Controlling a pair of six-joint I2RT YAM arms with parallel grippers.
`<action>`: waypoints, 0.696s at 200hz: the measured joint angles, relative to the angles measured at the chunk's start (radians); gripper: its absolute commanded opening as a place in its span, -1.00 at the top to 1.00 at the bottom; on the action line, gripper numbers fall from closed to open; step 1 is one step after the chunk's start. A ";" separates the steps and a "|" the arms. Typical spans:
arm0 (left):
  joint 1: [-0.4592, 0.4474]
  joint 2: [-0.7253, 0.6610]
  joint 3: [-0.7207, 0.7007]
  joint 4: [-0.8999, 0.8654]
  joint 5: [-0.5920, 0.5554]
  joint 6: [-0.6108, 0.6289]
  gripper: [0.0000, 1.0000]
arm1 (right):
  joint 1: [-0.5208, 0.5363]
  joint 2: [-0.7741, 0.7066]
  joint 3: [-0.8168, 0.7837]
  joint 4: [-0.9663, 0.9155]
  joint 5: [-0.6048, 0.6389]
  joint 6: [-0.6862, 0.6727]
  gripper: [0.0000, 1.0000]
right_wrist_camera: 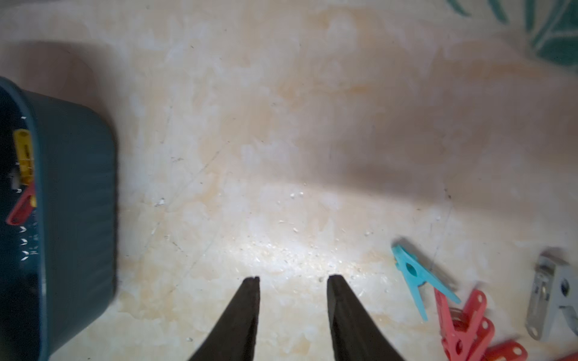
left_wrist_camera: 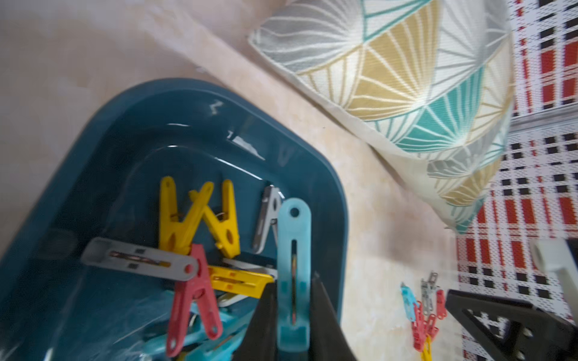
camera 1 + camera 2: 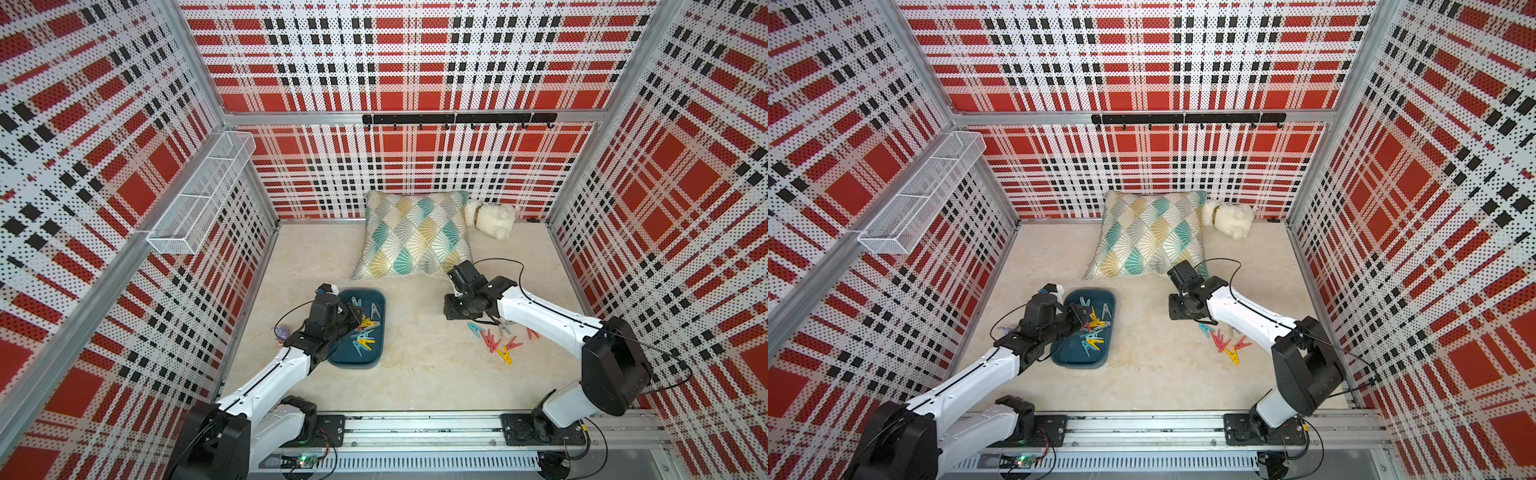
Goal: Put the clothespins into the storage box
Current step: Place the clothespin in the storage box, then pick up the clothespin from the center of the board.
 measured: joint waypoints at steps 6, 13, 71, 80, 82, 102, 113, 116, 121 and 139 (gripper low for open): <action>0.000 0.009 0.000 -0.010 -0.008 0.006 0.87 | 0.000 -0.008 -0.015 -0.007 0.011 -0.001 0.15; 0.000 0.020 0.000 -0.021 -0.018 0.015 0.86 | 0.000 -0.019 -0.032 -0.015 0.022 -0.002 0.15; -0.002 0.087 0.018 -0.074 -0.072 0.066 -0.19 | -0.021 -0.105 -0.142 -0.045 0.097 0.002 0.19; -0.006 0.089 0.027 -0.079 -0.079 0.075 -0.23 | -0.027 -0.106 -0.146 -0.047 0.106 0.002 0.20; -0.008 0.089 0.029 -0.081 -0.081 0.073 -0.24 | -0.029 -0.105 -0.146 -0.048 0.108 0.002 0.20; -0.020 0.089 0.048 -0.086 -0.096 0.077 -0.21 | -0.045 -0.104 -0.150 -0.051 0.121 -0.003 0.26; -0.028 0.089 0.055 -0.087 -0.101 0.077 -0.20 | -0.054 -0.098 -0.150 -0.050 0.122 -0.007 0.28; -0.030 0.089 0.055 -0.087 -0.102 0.077 -0.20 | -0.055 -0.095 -0.151 -0.050 0.122 -0.008 0.29; -0.034 0.087 0.056 -0.087 -0.102 0.077 -0.20 | -0.057 -0.090 -0.151 -0.048 0.122 -0.010 0.31; -0.045 0.083 0.056 -0.094 -0.103 0.075 -0.18 | -0.060 -0.066 -0.156 -0.042 0.121 -0.016 0.33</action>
